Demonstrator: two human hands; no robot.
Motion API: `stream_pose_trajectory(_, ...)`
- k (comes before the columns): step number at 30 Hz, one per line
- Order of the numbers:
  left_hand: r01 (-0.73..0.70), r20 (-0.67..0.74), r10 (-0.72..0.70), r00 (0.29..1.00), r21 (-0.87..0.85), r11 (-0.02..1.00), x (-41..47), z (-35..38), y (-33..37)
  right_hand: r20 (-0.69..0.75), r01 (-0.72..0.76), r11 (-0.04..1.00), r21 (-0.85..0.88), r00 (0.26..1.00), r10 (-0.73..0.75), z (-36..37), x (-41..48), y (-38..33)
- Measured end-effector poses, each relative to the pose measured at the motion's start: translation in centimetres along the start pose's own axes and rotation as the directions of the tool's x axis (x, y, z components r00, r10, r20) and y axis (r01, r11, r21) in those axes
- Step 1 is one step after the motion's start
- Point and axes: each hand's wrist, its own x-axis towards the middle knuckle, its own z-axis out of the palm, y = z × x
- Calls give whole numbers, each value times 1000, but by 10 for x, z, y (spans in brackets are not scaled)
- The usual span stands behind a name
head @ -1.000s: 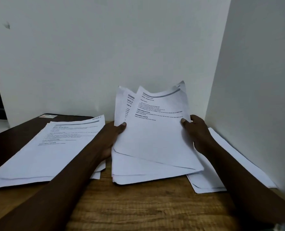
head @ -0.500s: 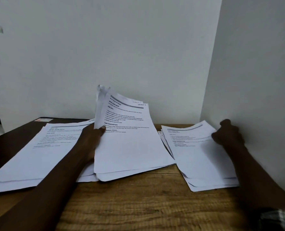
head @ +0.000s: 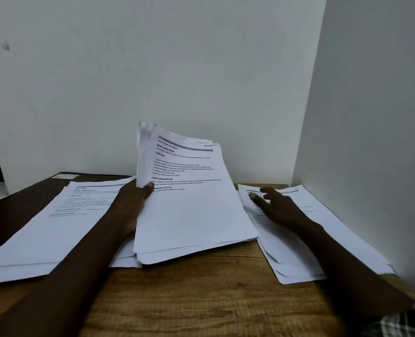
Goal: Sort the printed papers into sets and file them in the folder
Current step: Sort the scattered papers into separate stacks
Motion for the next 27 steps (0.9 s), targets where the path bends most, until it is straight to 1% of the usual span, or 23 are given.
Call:
stream_pose_trajectory(1, -2, 23, 3, 1000, -11, 1000, 0, 1, 0, -58, 38, 967, 253, 998, -24, 1, -3, -12)
stream_pose_trajectory(2, -5, 44, 6, 999, -23, 1000, 0, 1, 0, -43, 40, 880, 473, 999, -23, 1, -6, -25)
stream_pose_trajectory(3, -7, 66, 9, 998, -32, 999, -1, 2, 0, 2, 14, 804, 595, 1000, -20, 3, -8, -35)
stream_pose_trajectory(4, -10, 83, 13, 996, -39, 999, -1, 3, 0, 38, -5, 776, 631, 999, -25, 6, -8, -40)
stream_pose_trajectory(5, -13, 103, 18, 995, -46, 999, -3, 3, 0, 51, -10, 780, 626, 998, -28, 10, -8, -42)
stream_pose_trajectory(7, -21, 145, 29, 989, -58, 998, -7, 6, 0, 20, -12, 792, 610, 1000, 0, 17, -7, -43)
stream_pose_trajectory(9, -27, 194, 42, 980, -76, 997, -10, 8, 1, -2, -22, 761, 648, 1000, 30, 18, -5, -42)
stream_pose_trajectory(13, -19, 270, 44, 962, -94, 995, -14, 10, 3, -30, 9, 714, 700, 999, 17, 13, -5, -44)
stream_pose_trajectory(19, -18, 278, 44, 960, -96, 995, -12, 8, 0, -13, 5, 697, 717, 1000, 7, 10, -10, -47)
stream_pose_trajectory(20, -19, 271, 44, 962, -94, 995, -11, 7, 0, 23, -6, 668, 744, 1000, -16, 8, -13, -48)
stream_pose_trajectory(22, -13, 263, 38, 964, -96, 995, -11, 6, 1, 178, -85, 587, 805, 979, -102, 4, -20, -52)
stream_pose_trajectory(24, 4, 293, 33, 956, -125, 992, -11, 7, 5, 348, -210, 528, 823, 921, -175, -2, -28, -56)
stream_pose_trajectory(26, 60, 328, -8, 945, -149, 987, -12, 9, 5, 425, -292, 484, 825, 885, -189, -4, -30, -58)
stream_pose_trajectory(27, 65, 309, -27, 951, -112, 992, -11, 11, 4, 428, -301, 470, 830, 884, -191, -4, -29, -58)
